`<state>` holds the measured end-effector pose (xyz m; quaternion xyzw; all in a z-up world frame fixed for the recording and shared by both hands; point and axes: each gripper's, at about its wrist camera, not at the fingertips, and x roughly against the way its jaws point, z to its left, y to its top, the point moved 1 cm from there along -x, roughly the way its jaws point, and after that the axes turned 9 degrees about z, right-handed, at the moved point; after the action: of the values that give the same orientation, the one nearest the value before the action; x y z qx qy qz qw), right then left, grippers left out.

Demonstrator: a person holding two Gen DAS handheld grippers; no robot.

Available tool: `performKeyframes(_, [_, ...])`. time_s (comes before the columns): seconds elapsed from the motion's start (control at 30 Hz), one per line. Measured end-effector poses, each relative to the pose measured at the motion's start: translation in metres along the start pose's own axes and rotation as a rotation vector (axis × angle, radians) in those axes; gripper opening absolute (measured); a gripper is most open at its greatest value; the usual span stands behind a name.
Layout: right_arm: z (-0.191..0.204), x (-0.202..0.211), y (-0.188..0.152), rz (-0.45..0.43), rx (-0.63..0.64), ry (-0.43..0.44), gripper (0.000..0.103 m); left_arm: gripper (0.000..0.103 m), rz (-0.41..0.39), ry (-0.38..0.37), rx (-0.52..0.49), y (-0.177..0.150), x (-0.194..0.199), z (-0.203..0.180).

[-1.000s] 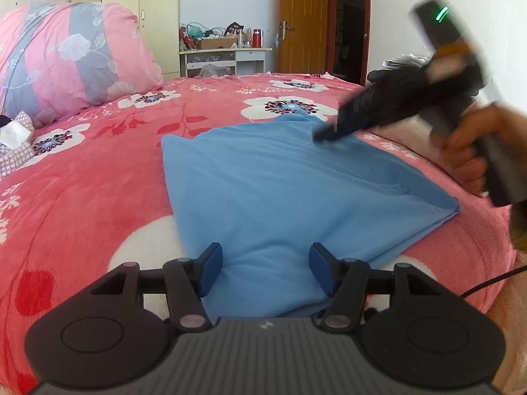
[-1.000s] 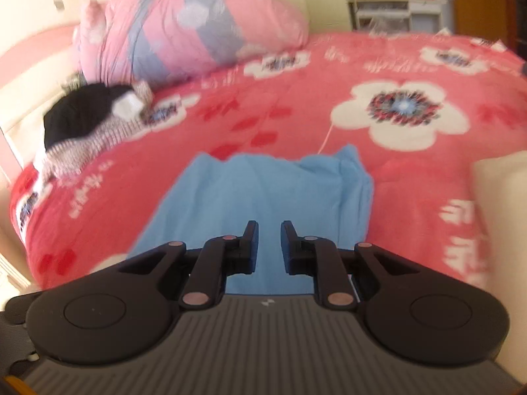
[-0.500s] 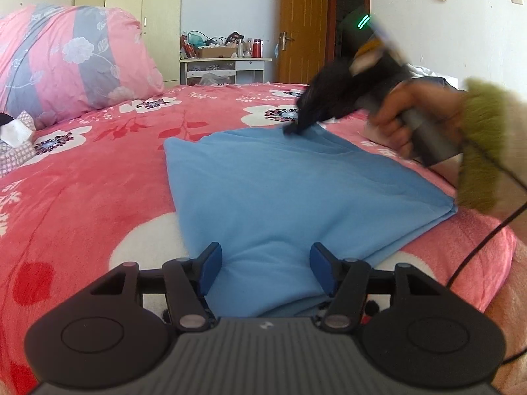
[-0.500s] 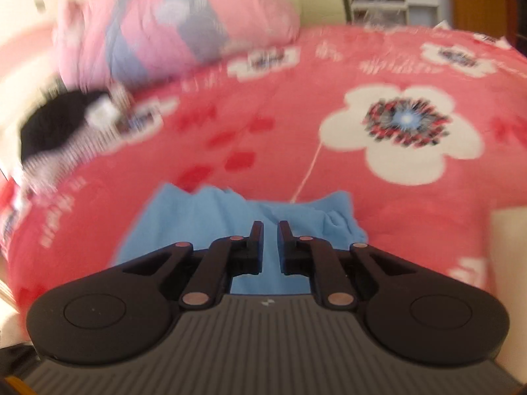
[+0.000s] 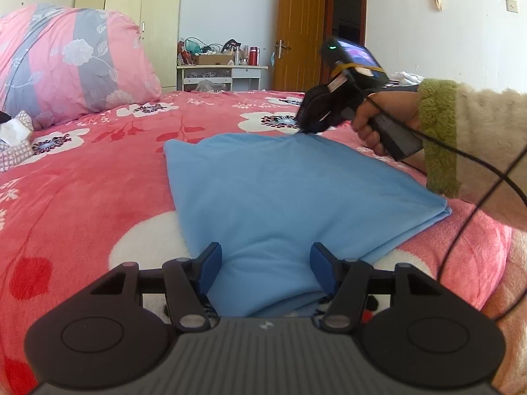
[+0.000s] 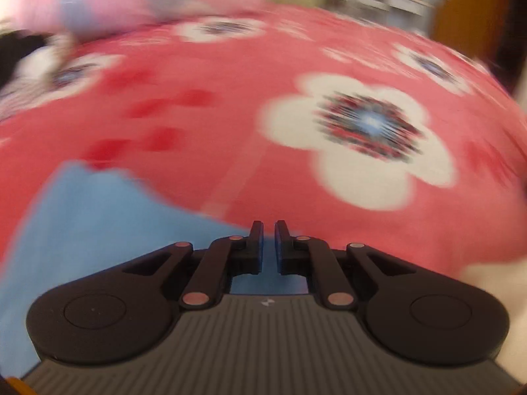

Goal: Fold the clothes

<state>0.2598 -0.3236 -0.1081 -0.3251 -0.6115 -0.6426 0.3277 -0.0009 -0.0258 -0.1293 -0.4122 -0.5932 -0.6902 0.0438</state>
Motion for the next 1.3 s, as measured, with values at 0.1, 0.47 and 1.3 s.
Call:
performKeyframes(0.1, [-0.027, 0.024, 0.001, -0.059, -0.131, 0.072, 0.010, 0.061, -0.003, -0.007, -0.001, -0.001, 0.000, 0.001])
performKeyframes(0.47, [-0.028, 0.007, -0.004, 0.005, -0.204, 0.130, 0.009, 0.061, -0.007, 0.001, -0.004, 0.000, -0.001, -0.001])
performKeyframes(1.3, [0.083, -0.019, 0.044, 0.097, -0.067, 0.406, 0.009, 0.062, -0.030, 0.002, -0.017, -0.004, 0.000, -0.001])
